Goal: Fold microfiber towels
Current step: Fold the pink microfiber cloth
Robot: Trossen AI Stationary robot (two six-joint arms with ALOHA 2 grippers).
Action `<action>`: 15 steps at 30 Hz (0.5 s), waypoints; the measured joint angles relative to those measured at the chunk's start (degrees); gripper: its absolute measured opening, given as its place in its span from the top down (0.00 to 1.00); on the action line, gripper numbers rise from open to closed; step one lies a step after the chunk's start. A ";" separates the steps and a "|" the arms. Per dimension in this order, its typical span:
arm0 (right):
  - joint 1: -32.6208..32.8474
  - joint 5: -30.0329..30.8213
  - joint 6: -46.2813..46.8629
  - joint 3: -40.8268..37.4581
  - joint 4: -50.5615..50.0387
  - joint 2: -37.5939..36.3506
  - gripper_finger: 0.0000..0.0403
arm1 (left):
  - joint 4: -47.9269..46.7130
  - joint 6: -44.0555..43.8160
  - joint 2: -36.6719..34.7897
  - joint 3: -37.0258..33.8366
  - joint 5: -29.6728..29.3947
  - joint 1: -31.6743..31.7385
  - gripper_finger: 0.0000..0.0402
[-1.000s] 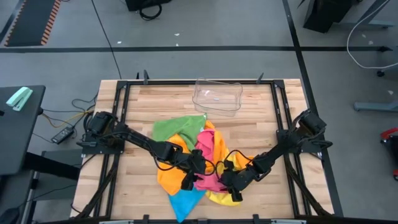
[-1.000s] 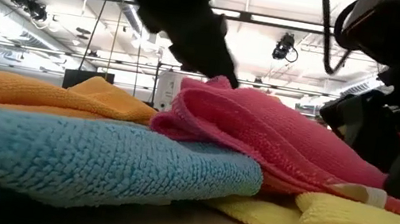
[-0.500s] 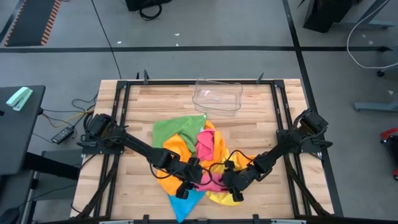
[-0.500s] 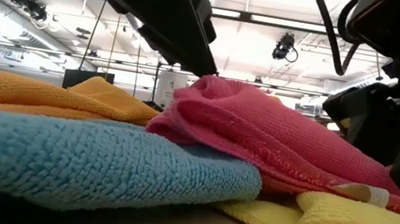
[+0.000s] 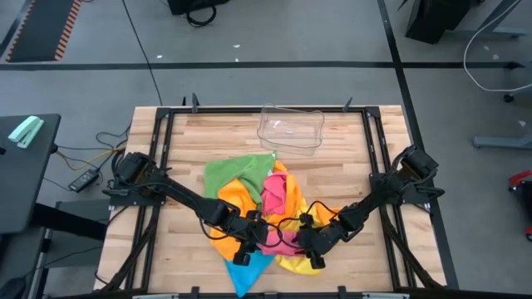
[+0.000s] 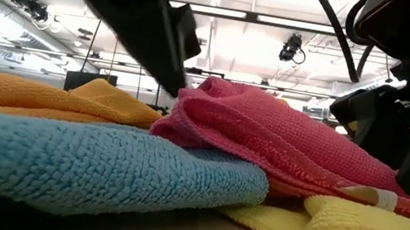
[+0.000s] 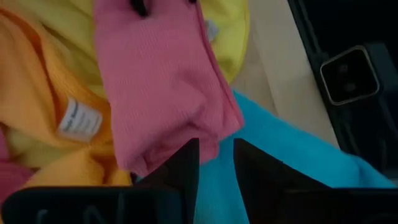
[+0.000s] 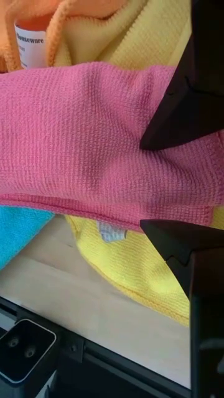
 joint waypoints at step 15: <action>0.00 1.28 -0.36 0.00 0.00 0.00 0.50 | 3.51 -8.40 0.73 -0.05 -2.29 2.60 0.57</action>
